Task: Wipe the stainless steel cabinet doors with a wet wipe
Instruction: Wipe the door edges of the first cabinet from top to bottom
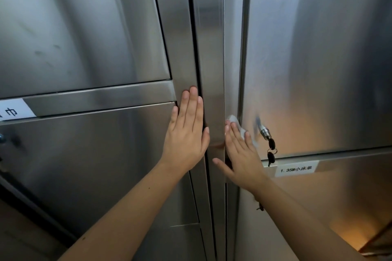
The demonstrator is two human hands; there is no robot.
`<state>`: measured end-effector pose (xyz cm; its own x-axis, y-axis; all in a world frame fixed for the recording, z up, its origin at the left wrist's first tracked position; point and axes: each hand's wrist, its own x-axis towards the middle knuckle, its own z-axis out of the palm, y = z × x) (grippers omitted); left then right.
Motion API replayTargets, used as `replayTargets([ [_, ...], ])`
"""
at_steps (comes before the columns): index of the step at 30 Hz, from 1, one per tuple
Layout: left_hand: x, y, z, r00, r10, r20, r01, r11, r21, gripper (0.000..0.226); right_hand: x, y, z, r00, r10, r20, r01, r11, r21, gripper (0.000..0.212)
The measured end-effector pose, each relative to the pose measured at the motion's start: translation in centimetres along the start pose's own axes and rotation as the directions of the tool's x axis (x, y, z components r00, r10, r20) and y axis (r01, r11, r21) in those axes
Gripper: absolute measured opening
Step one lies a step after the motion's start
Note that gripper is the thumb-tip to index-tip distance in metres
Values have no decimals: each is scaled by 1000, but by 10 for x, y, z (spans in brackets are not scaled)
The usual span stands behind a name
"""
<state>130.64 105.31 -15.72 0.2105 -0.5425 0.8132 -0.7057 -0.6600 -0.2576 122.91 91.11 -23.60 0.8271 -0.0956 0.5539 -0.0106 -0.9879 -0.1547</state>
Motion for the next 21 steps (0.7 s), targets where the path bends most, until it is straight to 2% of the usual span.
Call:
replayTargets([
  [6, -1, 3, 6, 1000, -21, -18, 21, 1000, -10, 63, 0, 0, 9, 999, 16, -48, -20, 997, -81, 80],
  [10, -1, 2, 10, 999, -22, -50, 21, 1000, -20, 64, -18, 4, 25, 996, 45, 82, -38, 996, -82, 79],
  [13, -5, 4, 14, 998, -30, -49, 28, 999, -38, 64, -32, 2, 33, 972, 95, 213, -60, 984, -168, 77],
  [18, -26, 6, 24, 1000, 25, -15, -25, 999, -43, 65, -39, 5, 41, 958, 126, 258, -79, 980, -185, 76],
  [21, -32, 7, 29, 1000, 7, -19, -9, 995, -95, 66, -43, 2, 40, 968, 111, 223, -63, 975, -213, 75],
])
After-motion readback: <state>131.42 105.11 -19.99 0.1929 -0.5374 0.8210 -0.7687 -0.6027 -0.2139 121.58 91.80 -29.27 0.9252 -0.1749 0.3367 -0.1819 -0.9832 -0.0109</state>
